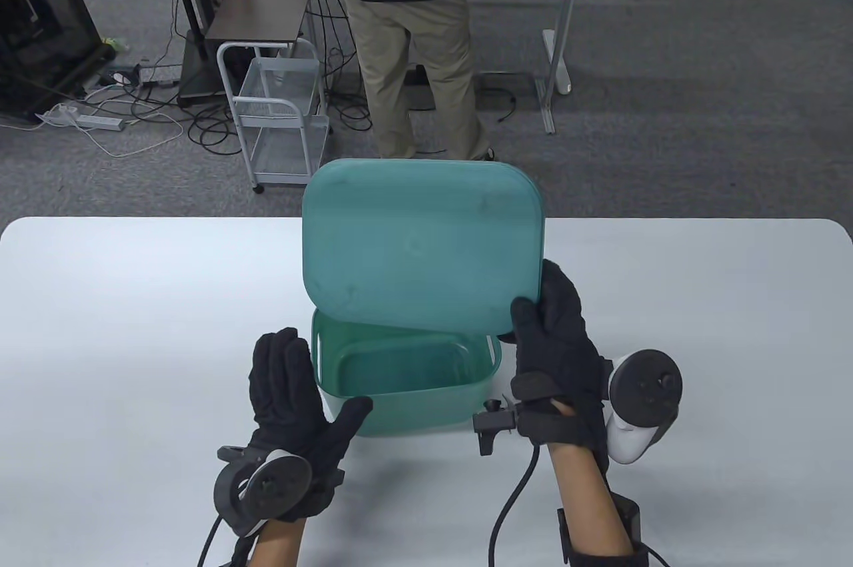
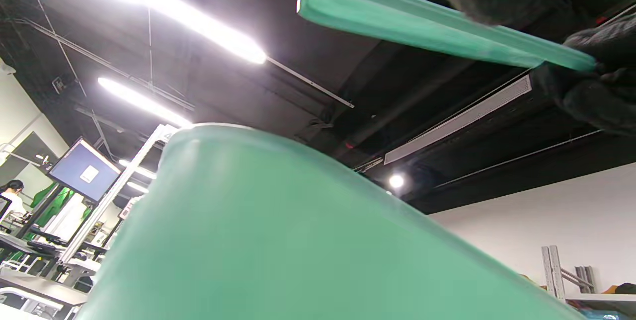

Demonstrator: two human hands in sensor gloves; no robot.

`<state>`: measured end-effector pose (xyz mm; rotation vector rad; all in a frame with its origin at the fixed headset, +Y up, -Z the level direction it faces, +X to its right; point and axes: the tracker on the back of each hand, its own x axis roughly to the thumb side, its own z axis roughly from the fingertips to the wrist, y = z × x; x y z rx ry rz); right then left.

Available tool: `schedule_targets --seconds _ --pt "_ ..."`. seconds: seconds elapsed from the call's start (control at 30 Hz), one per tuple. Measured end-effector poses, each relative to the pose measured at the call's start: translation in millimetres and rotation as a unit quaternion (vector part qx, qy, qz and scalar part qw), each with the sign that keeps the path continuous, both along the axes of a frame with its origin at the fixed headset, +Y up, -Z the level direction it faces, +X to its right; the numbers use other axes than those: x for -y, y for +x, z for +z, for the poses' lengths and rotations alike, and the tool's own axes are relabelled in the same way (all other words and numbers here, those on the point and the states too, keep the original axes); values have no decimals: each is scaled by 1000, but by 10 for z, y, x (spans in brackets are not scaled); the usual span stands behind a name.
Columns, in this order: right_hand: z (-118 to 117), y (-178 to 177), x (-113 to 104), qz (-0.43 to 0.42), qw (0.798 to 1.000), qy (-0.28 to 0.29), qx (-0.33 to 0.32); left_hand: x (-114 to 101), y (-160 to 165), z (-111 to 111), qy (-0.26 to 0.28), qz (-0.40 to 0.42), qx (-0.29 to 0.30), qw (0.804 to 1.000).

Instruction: Cover the plastic storage box

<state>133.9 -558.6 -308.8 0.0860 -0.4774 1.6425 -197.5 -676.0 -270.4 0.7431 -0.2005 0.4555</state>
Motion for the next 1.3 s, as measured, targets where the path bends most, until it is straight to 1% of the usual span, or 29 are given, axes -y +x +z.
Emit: schedule_targets --seconds 0.07,0.13,0.17,0.23,0.4,0.47,0.6,0.7,0.93,1.03,1.3 --pt "-78 -16 84 -19 999 -36 -4 7 -11 -8 -5 5 2 1000" --pt "-175 -29 253 -41 995 -87 1 25 -31 -21 -12 17 4 1000" --pt "-190 -30 290 -46 994 -98 2 30 -38 -26 -14 20 5 1000" --pt "-251 -30 480 -67 988 -138 6 45 -63 -40 -19 26 4 999" --pt "-329 -8 832 -75 979 -190 12 73 -98 -62 -28 45 5 999" --pt "-356 -10 935 -78 975 -207 9 72 -98 -63 -30 45 5 999" --pt "-399 -22 1030 -61 973 -224 0 61 -100 -63 -33 46 4 998" --pt "-429 -35 1059 -55 971 -235 -6 61 -119 -69 -34 48 3 998" --pt "-464 -20 1090 -35 968 -248 0 63 -146 -78 -36 49 -2 998" --pt "-476 -7 1104 -42 967 -251 -5 64 -147 -80 -36 49 -3 998" --pt "-466 42 1073 3 964 -267 6 70 -151 -86 -40 50 -3 998"
